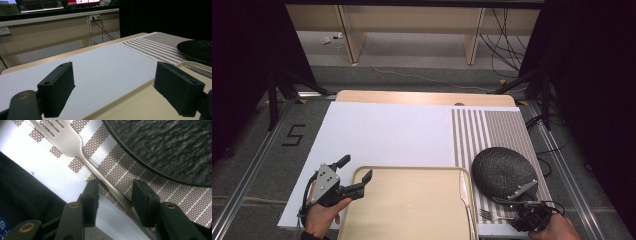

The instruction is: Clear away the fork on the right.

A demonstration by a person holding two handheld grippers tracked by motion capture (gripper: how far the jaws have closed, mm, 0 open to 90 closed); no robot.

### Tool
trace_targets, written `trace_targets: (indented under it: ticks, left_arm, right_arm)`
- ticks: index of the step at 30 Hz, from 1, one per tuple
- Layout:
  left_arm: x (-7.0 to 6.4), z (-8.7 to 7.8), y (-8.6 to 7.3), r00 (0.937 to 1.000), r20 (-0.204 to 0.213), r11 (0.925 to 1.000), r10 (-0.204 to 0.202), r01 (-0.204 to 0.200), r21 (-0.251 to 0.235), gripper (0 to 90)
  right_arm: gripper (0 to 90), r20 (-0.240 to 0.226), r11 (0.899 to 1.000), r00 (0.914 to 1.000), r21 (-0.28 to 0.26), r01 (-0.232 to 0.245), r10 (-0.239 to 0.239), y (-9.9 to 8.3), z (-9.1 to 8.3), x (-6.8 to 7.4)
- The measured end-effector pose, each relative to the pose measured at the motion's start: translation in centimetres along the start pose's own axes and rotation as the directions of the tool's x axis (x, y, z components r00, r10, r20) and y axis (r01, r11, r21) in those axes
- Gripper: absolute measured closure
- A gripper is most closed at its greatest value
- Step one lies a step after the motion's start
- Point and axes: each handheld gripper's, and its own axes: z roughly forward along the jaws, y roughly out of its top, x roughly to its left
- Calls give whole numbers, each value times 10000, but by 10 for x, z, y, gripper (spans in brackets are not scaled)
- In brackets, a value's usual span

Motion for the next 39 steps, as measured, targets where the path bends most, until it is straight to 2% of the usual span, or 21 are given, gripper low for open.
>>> trace_targets:
  ticks: [1,3,5,7,8,11,14,15,16,21,25,27,29,34,36,39]
  left_arm:
    - [0,0,0,10000,8,10000,-2,2,1,160]
    - [0,0,0,10000,11,10000,-14,14,4,160]
    - [0,0,0,10000,12,10000,-15,15,6,161]
    - [0,0,0,10000,-4,10000,-23,23,23,160]
    - [0,0,0,10000,-7,10000,-25,25,26,161]
    - [0,0,-1,10000,-14,10000,-19,19,54,160]
    - [1,1,-1,10000,-28,10000,-34,34,57,160]
    - [1,1,-1,10000,-32,10000,-44,45,63,160]
    - [1,1,-1,10000,-11,10000,-48,48,37,160]
    - [1,1,-1,10000,-15,10000,-57,57,23,161]
    - [1,1,-1,10000,-33,9999,-52,53,85,161]
    - [1,1,-1,10000,4,10000,-66,66,19,160]
    - [1,1,-1,10000,-17,10000,-41,41,62,161]
    - [1,1,-1,10000,-31,10000,-4,4,47,161]
    - [1,0,-1,10000,-37,10000,0,0,30,161]
    - [1,0,-1,10000,-30,10000,-8,8,24,161]
  right_arm:
    - [596,12,9999,9999,16,137,-137,1,0,0]
    - [604,37,9998,10000,182,47,-48,2,0,2]
    - [622,57,9989,9991,238,409,-410,4,0,2]
    - [643,38,9982,9992,442,402,-404,6,0,5]
    - [662,89,9964,9973,430,727,-732,8,0,4]
    - [690,40,9947,9960,520,891,-895,11,1,6]
    - [710,67,9887,9904,593,1375,-1382,13,1,7]
    - [713,14,9889,9914,708,1303,-1307,14,1,8]
    - [717,40,9858,9882,712,1524,-1530,15,1,7]
    - [757,-95,9780,9816,839,1910,-1909,18,2,8]
    - [832,-266,9751,9795,936,2012,-1996,20,1,10]
    - [836,-243,9709,9751,900,2218,-2205,20,2,12]
    - [841,-132,9707,9750,921,2219,-2216,20,1,13]
    - [848,-98,9585,9629,923,2696,-2699,19,1,18]
    - [848,-121,9571,9610,879,2762,-2762,19,1,19]
    - [849,-118,9611,9641,765,2653,-2652,20,0,20]
